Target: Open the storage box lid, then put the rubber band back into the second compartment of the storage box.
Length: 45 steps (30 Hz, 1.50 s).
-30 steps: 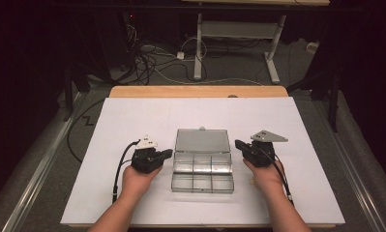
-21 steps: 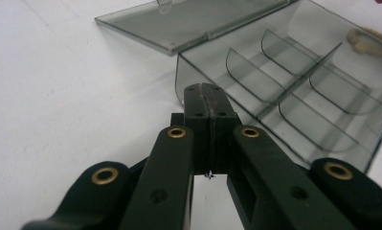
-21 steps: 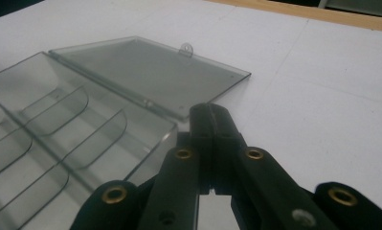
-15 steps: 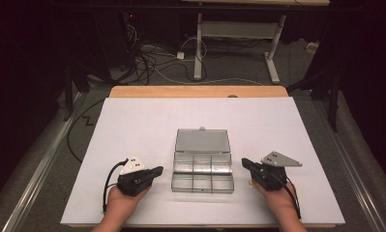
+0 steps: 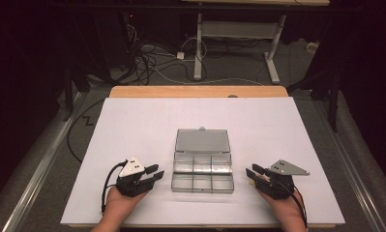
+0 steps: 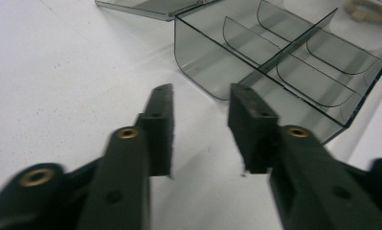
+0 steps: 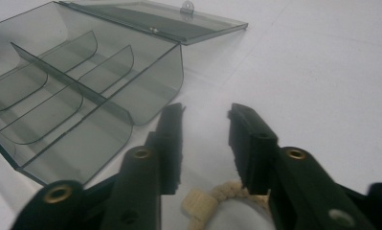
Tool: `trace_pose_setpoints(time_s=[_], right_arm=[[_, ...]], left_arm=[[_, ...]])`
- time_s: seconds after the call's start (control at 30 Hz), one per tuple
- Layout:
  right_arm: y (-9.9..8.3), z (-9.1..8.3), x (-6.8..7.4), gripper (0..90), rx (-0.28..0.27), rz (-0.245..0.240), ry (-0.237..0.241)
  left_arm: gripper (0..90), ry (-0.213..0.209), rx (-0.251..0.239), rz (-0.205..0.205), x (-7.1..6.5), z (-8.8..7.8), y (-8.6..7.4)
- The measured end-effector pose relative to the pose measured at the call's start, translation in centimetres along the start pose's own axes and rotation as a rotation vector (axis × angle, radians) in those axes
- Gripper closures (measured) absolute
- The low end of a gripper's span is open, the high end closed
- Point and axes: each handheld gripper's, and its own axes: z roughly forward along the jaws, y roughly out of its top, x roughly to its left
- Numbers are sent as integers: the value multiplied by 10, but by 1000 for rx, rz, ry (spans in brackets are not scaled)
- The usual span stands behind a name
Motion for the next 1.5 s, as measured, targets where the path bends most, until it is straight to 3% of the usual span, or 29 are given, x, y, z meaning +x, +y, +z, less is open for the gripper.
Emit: trace_pose_setpoints(time_s=[0.17,0.4,0.53,0.7,0.8,0.93,1.23,1.5], right_arm=[[-2,-1,-3,442,9,6,10],[-2,1,-2,208,4,10,16],[-3,0,0,136,-7,3,5],[-1,-4,0,0,-27,3,-20],[0,-8,-1,0,-43,0,-37],[1,-13,-3,0,-44,-1,-62],[0,-19,-12,0,-31,11,-88],[-4,-24,-23,0,-14,34,-110]], left_arm=[[312,37,-6,10,0,1,0],[129,8,-3,2,0,1,-1],[0,4,8,-9,0,4,0],[0,15,-4,-16,2,3,0],[0,33,-5,-7,1,4,0],[0,11,13,-15,2,9,-2],[0,11,22,-7,1,10,-2],[0,-2,-13,-10,1,7,-4]])
